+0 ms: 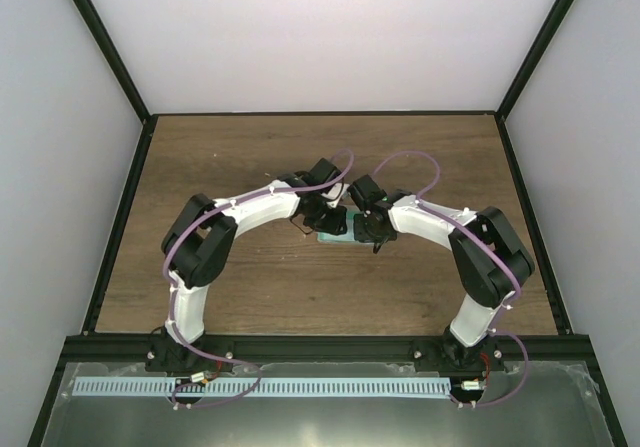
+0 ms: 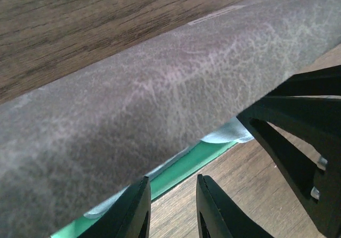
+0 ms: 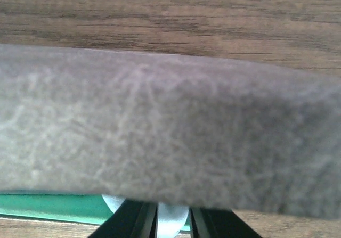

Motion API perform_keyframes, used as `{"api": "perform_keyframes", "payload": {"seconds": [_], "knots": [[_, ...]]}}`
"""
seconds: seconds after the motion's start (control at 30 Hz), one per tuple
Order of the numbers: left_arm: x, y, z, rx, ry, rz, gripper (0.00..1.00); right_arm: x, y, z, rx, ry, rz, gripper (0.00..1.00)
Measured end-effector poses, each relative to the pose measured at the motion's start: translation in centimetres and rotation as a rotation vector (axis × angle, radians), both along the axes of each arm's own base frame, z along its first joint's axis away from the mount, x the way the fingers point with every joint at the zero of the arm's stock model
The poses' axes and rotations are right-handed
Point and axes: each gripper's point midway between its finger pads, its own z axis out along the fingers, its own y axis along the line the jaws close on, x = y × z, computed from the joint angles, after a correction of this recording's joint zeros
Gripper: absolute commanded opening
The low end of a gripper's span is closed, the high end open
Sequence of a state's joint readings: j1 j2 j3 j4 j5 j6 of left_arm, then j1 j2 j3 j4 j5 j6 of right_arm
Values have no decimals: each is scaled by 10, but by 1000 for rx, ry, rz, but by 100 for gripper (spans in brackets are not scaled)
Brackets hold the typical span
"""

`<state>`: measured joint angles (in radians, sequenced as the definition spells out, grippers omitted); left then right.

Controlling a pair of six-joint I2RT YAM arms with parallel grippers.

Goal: Organize the sunglasses
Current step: Place the glasses cleaning cloth in the sunglasses case.

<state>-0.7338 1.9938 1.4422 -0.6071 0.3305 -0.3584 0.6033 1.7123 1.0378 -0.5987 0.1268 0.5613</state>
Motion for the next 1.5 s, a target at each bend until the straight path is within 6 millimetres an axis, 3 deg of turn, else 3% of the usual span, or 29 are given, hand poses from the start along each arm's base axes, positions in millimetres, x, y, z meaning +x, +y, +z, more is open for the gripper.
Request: {"api": "perform_keyframes", "payload": {"seconds": [0.17, 0.37, 0.5, 0.6, 0.73, 1.03, 1.37, 1.5], "knots": [[1, -1, -3, 3, 3, -4, 24, 1, -2, 1, -6, -6, -15, 27], [1, -1, -4, 4, -2, -12, 24, 2, 0, 17, 25, -35, -28, 27], [2, -1, -5, 8, -10, -16, 24, 5, 7, 30, 72, -59, -34, 8], [0, 3, -11, 21, -9, -16, 24, 6, 14, 32, 121, -56, -40, 1], [-4, 10, -21, 52, -2, -17, 24, 4, 21, 26, 167, -44, -46, 1], [-6, 23, -33, 109, -20, -23, 24, -5, 17, -13, 142, 20, -73, 1], [-1, 27, -39, 129, -51, -18, 23, -4, -3, -12, 61, -12, -135, 9], [-1, 27, -38, 130, -55, -16, 24, -8, -8, -3, 57, -23, -142, 10]]}}
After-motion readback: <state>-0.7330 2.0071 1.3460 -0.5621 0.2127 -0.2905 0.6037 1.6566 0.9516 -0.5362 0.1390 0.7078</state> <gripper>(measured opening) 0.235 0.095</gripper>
